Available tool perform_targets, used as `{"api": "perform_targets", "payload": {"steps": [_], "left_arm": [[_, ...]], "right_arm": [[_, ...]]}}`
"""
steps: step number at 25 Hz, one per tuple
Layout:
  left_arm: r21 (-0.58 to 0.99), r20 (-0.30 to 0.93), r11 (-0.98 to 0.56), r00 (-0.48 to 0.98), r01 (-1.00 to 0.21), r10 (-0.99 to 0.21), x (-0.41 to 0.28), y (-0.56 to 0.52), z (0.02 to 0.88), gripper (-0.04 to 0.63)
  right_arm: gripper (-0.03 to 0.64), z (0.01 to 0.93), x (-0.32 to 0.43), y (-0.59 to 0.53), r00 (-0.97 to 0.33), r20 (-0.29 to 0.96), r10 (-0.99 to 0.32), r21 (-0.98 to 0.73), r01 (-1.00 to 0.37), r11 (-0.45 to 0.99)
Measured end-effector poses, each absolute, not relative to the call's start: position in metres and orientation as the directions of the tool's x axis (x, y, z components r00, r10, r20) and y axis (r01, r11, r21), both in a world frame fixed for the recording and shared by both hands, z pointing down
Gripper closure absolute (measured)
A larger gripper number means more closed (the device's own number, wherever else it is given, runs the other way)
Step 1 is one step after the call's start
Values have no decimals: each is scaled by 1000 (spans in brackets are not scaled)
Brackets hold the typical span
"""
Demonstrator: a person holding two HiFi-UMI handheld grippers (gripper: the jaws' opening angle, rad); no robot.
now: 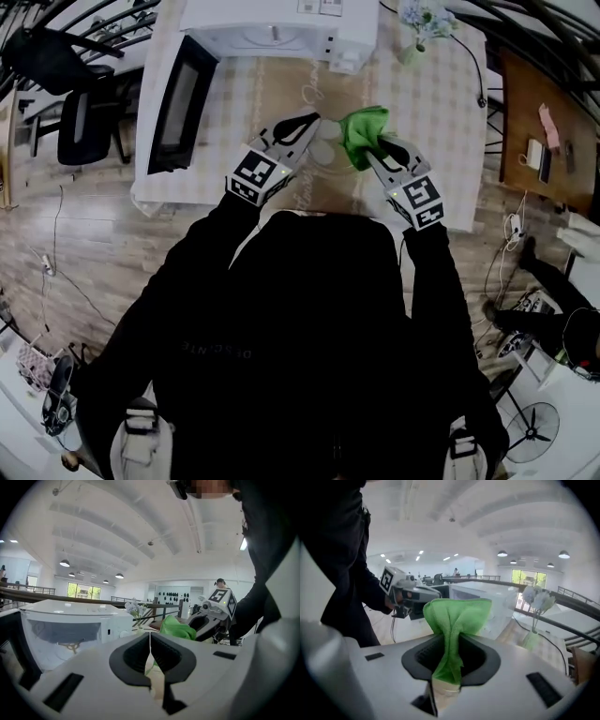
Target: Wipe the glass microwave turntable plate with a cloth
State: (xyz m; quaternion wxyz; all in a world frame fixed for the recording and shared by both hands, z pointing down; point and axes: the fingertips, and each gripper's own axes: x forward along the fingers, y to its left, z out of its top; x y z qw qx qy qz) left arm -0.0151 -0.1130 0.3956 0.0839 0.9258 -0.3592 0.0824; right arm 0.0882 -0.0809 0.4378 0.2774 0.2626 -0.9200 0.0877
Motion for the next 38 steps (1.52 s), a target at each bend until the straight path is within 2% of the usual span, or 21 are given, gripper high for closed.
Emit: {"api": "perform_targets", "payload": {"steps": [6, 11, 16, 32, 38], "left_arm": [[51, 160, -741, 738, -669, -656, -14, -104, 355, 574], [18, 112, -760, 757, -650, -644, -7, -95, 316, 574], [10, 69, -770, 769, -638, -636, -5, -88, 286, 574], [46, 34, -793, 794, -608, -607, 0, -82, 258, 574], [58, 36, -791, 793, -609, -608, -3, -83, 267, 574]], "right_arm": [[509, 365, 107, -92, -734, 330, -593, -34, -638, 770], [511, 311, 111, -87, -742, 173, -648, -48, -663, 747], [511, 273, 106, -81, -740, 81, -668, -18, -671, 741], [512, 251, 89, -70, -731, 23, -682, -22, -683, 730], [515, 258, 89, -69, -722, 50, -690, 7, -691, 723]]}}
